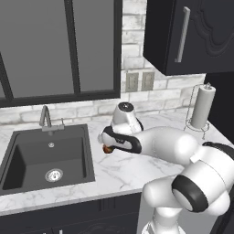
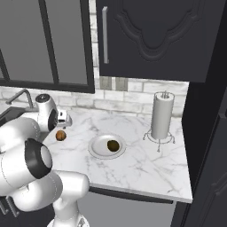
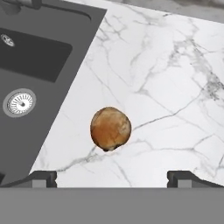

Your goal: Pick the avocado and bread from the counter and place them on the plate. Then pick the jam from the cabinet and place it next to the plate. Lastly close the cabinet door.

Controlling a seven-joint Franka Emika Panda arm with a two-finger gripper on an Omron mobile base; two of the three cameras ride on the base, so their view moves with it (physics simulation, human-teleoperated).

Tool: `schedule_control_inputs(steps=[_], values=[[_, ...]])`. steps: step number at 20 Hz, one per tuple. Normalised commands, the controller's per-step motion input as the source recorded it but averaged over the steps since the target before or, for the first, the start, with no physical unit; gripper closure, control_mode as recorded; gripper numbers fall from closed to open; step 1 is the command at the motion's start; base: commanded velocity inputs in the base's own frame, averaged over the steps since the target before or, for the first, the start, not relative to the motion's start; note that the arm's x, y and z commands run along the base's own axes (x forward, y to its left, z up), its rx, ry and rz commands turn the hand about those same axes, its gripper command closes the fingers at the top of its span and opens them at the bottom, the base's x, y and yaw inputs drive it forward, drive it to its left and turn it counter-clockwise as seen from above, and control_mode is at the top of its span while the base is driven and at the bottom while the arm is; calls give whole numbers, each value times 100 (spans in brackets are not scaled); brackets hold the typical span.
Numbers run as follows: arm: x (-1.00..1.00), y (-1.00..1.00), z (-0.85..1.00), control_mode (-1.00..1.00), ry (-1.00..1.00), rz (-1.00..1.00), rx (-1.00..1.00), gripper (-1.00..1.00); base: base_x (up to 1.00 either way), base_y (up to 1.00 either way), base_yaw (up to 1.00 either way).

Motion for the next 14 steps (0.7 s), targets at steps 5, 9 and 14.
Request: schedule_control_inputs(steps=[5,9,14], values=[[0,4,-14,-100,0,0,0,-100,0,0,0],[0,1,-12,-100,0,-1,0,-100,0,0,0],[0,0,-11,-100,0,-1,0,-100,0,0,0]])
